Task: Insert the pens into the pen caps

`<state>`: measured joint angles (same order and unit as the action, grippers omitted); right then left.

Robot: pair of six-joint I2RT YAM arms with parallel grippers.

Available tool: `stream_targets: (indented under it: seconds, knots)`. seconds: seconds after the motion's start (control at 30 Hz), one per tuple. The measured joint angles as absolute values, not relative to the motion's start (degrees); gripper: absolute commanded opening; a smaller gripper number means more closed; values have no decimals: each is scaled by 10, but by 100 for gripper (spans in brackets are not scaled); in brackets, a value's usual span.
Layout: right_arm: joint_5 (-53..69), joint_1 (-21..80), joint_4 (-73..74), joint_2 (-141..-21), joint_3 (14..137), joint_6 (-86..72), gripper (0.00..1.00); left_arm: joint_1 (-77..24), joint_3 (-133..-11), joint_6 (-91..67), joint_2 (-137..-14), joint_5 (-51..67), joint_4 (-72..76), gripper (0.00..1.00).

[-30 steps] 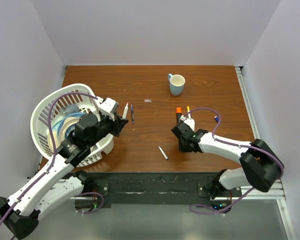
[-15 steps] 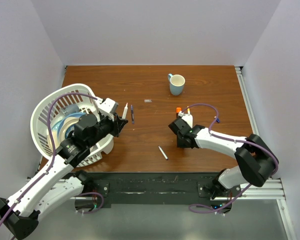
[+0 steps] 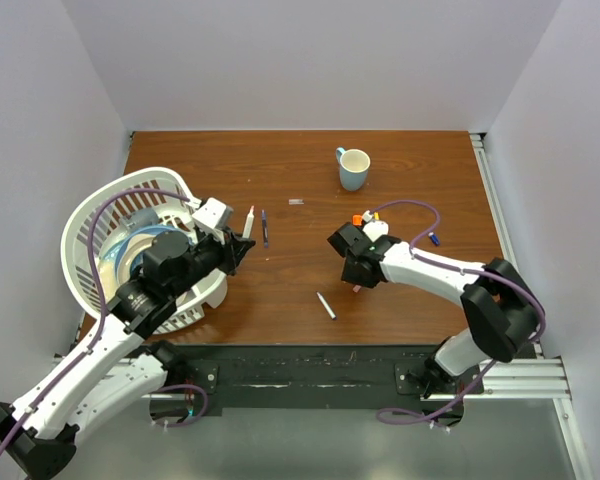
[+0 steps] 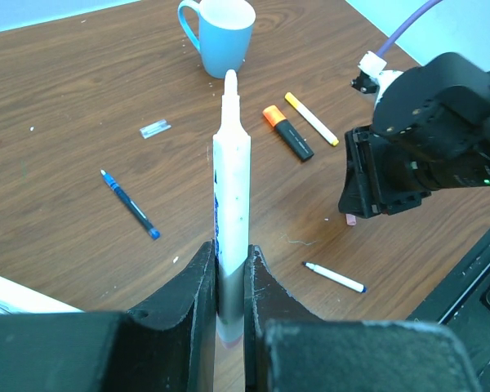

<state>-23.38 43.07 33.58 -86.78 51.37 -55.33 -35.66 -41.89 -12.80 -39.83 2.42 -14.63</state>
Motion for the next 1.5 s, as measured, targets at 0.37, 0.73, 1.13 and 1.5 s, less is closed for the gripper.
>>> stream_targets:
  seconds: [0.37,0.73,1.13,1.5]
  knots:
    - [-263,431,403,-930,555,-628,35,-357,-416,-128,-394,29,-146,0]
    - [-269,431,376,-941,537,-651,31,-357,-415,-128,-394,30,-146,0]
    - [-271,432,338,-933,520,-619,6,-357,-415,-129,-397,33,-143,0]
    - [-222,428,230,-895,473,-478,0,-357,-415,-172,-411,92,-135,0]
